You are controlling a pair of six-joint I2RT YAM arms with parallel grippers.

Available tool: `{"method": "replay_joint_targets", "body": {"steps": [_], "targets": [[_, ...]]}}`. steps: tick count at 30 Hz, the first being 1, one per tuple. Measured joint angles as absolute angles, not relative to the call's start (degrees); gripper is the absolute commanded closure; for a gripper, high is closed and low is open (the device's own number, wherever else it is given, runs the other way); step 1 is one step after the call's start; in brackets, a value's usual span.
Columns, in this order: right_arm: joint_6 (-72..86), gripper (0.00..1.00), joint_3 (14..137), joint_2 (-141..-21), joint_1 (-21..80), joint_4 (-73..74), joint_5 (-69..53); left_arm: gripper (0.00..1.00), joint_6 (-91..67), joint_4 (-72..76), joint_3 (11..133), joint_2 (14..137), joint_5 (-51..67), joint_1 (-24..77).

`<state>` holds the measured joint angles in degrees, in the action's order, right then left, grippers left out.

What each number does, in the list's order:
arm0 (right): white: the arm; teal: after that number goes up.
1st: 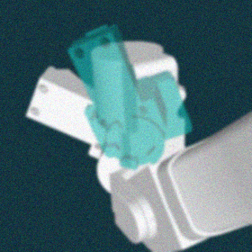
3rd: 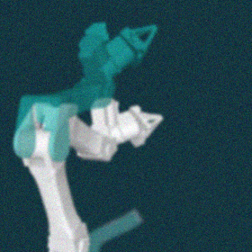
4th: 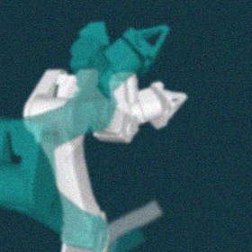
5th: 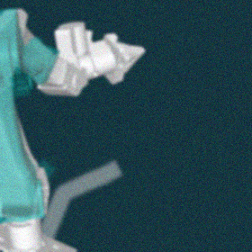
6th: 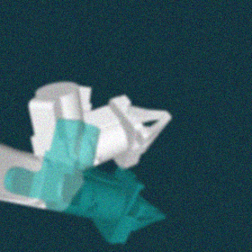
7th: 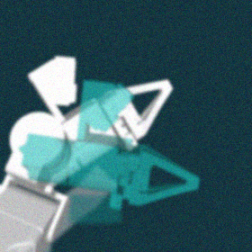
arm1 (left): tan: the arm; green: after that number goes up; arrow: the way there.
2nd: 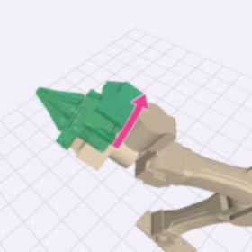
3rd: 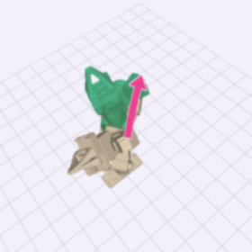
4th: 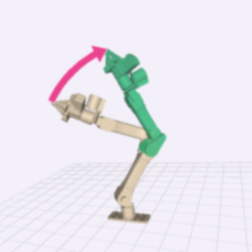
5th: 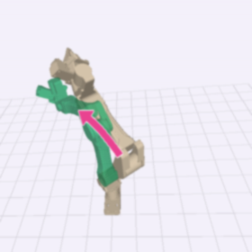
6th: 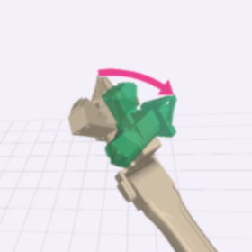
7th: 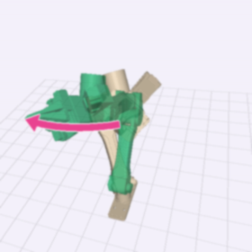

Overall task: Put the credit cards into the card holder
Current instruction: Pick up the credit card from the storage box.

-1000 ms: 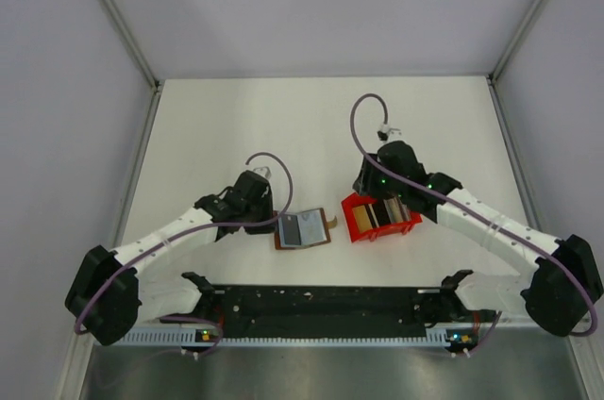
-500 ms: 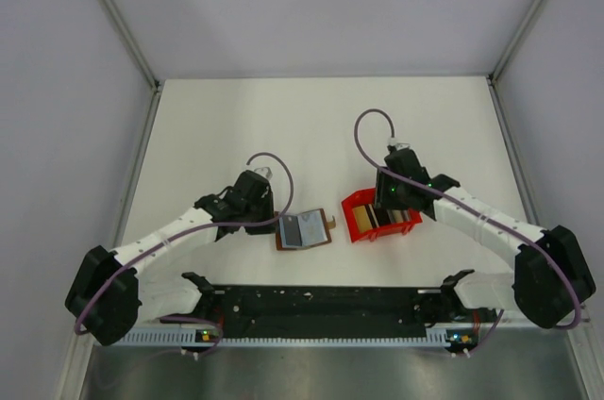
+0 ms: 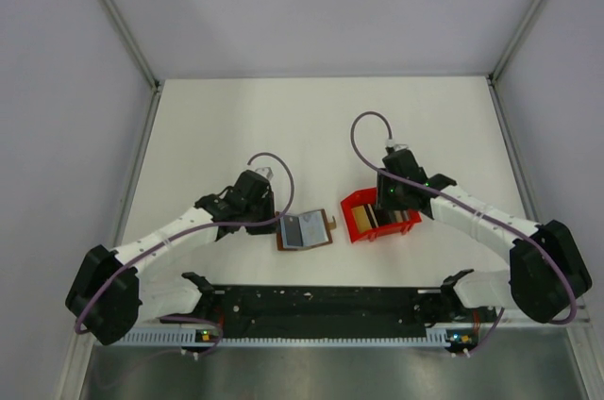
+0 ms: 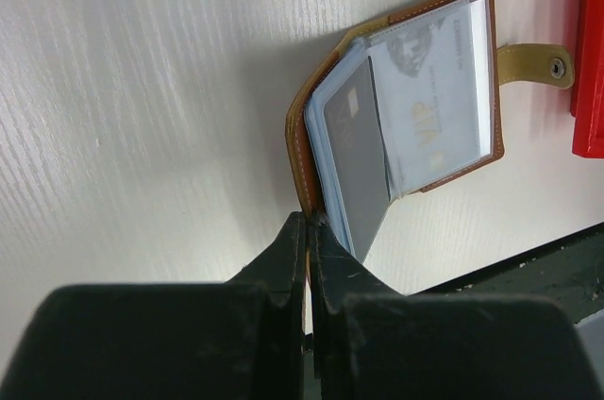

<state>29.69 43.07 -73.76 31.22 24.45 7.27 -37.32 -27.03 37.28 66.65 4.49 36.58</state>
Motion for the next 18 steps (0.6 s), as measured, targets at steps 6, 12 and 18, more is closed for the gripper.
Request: {"method": "replay_joint_targets", "body": {"steps": [6, 12, 18], "targets": [[29.54, 0.73, 43.07, -73.78, 31.22, 24.25, 6.76, 1.00, -37.32, -26.96, 37.28, 67.02, 4.80, 36.58], [29.52, 0.78, 43.05, -73.78, 31.20, 23.59, 3.99, 1.00, -37.32, -26.61, 37.28, 67.13, 5.15, 36.58], [29.50, 0.83, 43.05, -73.78, 31.20, 23.57, 1.63, 1.00, -37.34, -26.48, 37.28, 67.22, 5.19, 36.58]]}}
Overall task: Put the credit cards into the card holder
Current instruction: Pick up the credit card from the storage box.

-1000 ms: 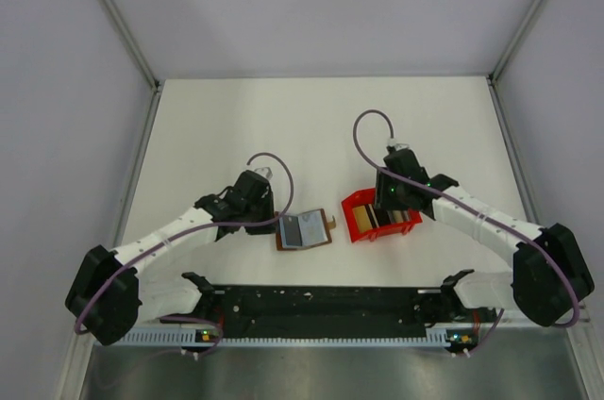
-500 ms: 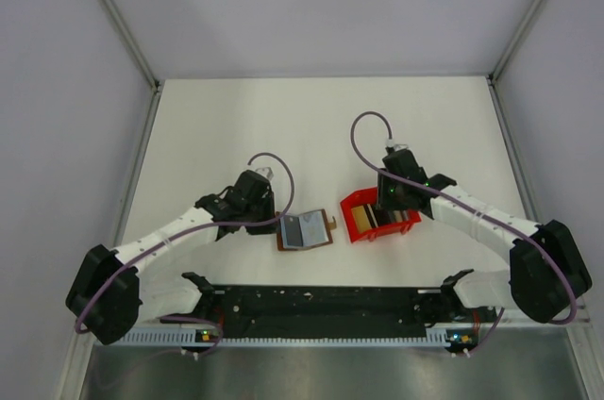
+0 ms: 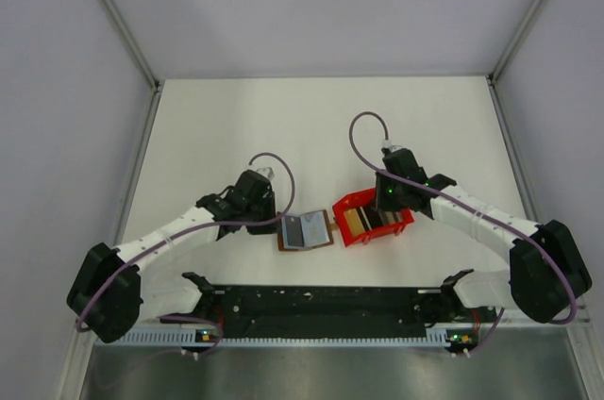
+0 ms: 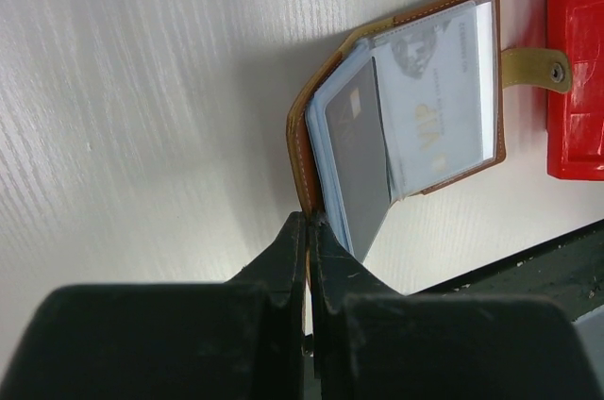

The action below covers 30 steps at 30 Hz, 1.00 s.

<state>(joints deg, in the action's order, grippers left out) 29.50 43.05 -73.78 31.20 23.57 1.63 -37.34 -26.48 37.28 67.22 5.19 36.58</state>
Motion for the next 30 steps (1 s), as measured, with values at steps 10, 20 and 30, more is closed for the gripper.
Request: {"method": "replay_joint_targets", "body": {"steps": [10, 20, 30], "targets": [[29.02, 0.89, 43.03, -73.67, 31.20, 23.40, -2.39, 1.00, -37.34, -25.45, 37.17, 68.03, 5.63, 36.58], [28.88, 0.89, 43.03, -74.02, 31.22, 22.72, -6.11, 1.00, -37.39, -24.80, 36.97, 68.05, 6.15, 36.58], [28.53, 0.91, 43.03, -75.70, 31.22, 21.80, -8.71, 1.00, -37.41, -24.40, 36.93, 68.05, 6.44, 36.58]]}}
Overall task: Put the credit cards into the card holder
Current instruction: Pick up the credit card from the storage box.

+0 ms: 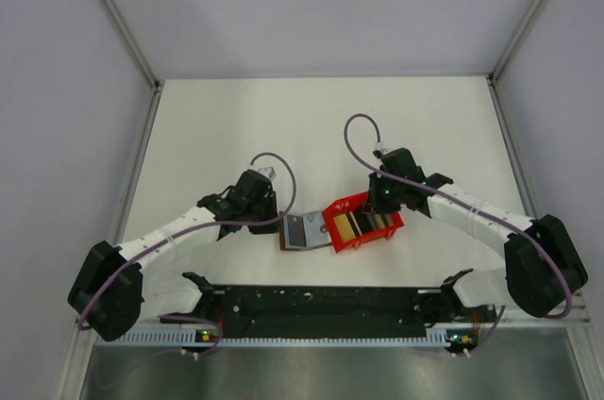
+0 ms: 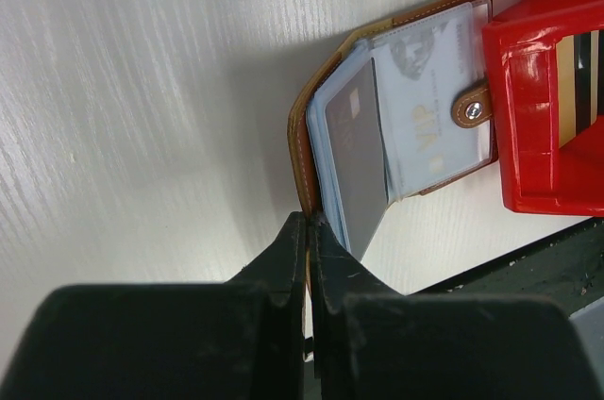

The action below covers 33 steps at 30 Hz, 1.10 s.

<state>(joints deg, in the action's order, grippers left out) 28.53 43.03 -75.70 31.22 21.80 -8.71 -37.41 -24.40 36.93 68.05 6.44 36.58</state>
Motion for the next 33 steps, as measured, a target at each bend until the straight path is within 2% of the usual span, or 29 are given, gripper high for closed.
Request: {"method": "replay_joint_targets", "body": {"steps": [13, 21, 33], "targets": [[29.80, 0.90, 43.05, -76.01, 32.62, 19.51, -13.87, 1.00, -37.58, -23.94, 36.84, 68.31, 6.66, 36.58], [30.74, 0.88, 43.20, -80.14, 34.24, 18.28, -14.74, 1.00, -37.60, -23.70, 36.84, 68.75, 6.66, 36.58], [30.70, 0.87, 45.32, -80.23, 37.39, 21.28, -6.76, 1.00, -37.60, -23.55, 36.82, 68.79, 6.66, 36.58]]}}
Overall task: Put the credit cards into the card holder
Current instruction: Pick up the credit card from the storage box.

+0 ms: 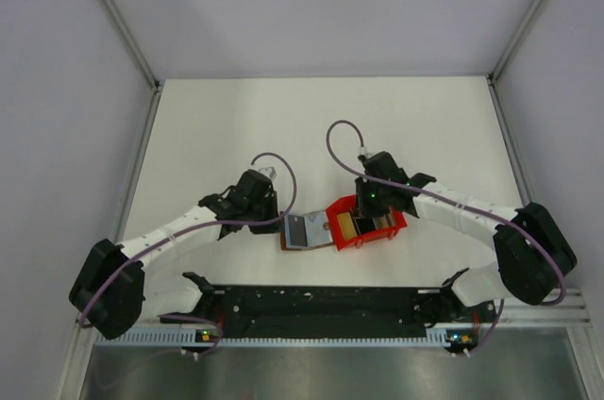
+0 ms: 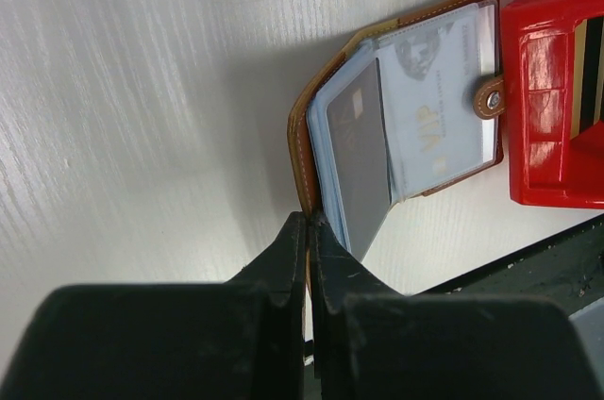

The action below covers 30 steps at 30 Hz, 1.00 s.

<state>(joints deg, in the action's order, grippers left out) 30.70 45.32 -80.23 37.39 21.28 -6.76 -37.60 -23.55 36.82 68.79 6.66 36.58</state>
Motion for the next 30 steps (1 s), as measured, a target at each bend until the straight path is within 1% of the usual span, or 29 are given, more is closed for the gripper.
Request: {"method": "replay_joint_targets", "body": {"steps": [9, 15, 22, 27, 30], "targets": [[29.98, 0.87, 48.23, -79.66, 41.30, 26.65, 4.21, 1.00, -37.60, -23.57, 36.82, 68.79, 6.66, 36.58], [29.80, 0.88, 49.30, -79.66, 43.09, 28.84, 8.99, 1.00, -37.63, -23.57, 36.82, 68.79, 6.66, 36.58], [29.80, 0.90, 50.74, -80.82, 44.60, 30.68, 11.66, 1.00, -37.60, -23.55, 36.82, 68.79, 6.66, 36.58], [29.80, 0.91, 51.94, -82.63, 45.47, 30.74, 10.98, 1.00, -37.63, -23.55, 36.82, 68.77, 6.68, 36.58], [30.09, 0.95, 51.99, -83.68, 46.00, 30.57, 10.81, 1.00, -37.63, -23.55, 36.82, 68.77, 6.66, 36.58]]}}
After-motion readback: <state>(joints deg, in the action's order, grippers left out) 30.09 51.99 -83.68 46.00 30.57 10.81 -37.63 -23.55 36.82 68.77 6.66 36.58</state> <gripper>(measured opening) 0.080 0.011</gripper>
